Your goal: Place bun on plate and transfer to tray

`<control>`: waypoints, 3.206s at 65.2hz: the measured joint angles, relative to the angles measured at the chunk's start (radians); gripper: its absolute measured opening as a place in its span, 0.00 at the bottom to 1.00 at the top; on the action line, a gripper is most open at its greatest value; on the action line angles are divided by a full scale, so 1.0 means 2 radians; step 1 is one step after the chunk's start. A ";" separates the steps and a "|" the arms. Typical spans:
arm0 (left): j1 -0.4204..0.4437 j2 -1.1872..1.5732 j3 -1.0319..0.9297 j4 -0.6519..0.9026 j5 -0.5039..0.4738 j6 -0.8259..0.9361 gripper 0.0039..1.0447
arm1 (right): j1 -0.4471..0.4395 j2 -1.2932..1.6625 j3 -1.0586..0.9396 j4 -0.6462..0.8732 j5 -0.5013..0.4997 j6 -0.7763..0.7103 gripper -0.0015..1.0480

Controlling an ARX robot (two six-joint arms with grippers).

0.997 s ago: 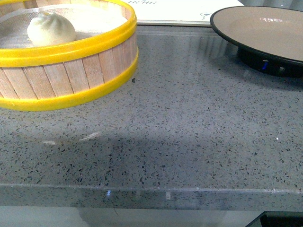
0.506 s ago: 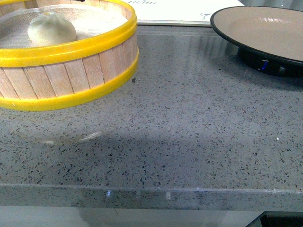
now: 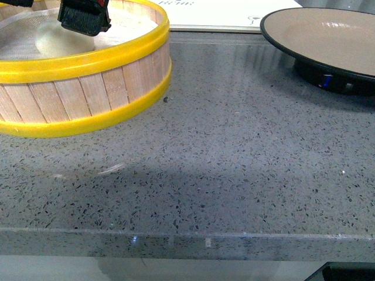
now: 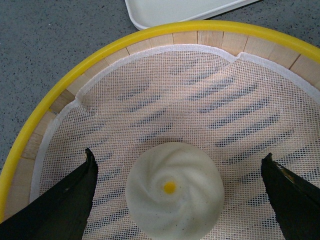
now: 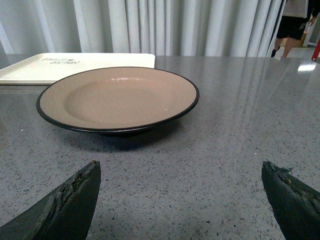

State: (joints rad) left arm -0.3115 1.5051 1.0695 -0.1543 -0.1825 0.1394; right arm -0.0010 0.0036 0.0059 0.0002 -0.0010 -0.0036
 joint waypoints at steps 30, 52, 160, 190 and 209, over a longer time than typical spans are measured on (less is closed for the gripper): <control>0.001 0.003 -0.003 -0.002 0.006 0.010 0.50 | 0.000 0.000 0.000 0.000 0.000 0.000 0.91; 0.007 0.003 -0.002 -0.008 0.017 0.005 0.03 | 0.000 0.000 0.000 0.000 0.000 0.000 0.91; -0.168 0.183 0.379 -0.062 0.113 0.011 0.03 | 0.000 0.000 0.000 0.000 0.000 0.000 0.91; -0.221 0.210 0.324 0.002 0.130 0.016 0.03 | 0.000 0.000 0.000 0.000 0.000 0.000 0.91; -0.233 0.243 0.316 0.021 0.102 0.026 0.03 | 0.000 0.000 0.000 0.000 0.000 0.000 0.91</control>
State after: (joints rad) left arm -0.7773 1.9903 1.7023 -0.1120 0.0219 0.1917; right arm -0.0010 0.0036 0.0059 0.0002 -0.0010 -0.0036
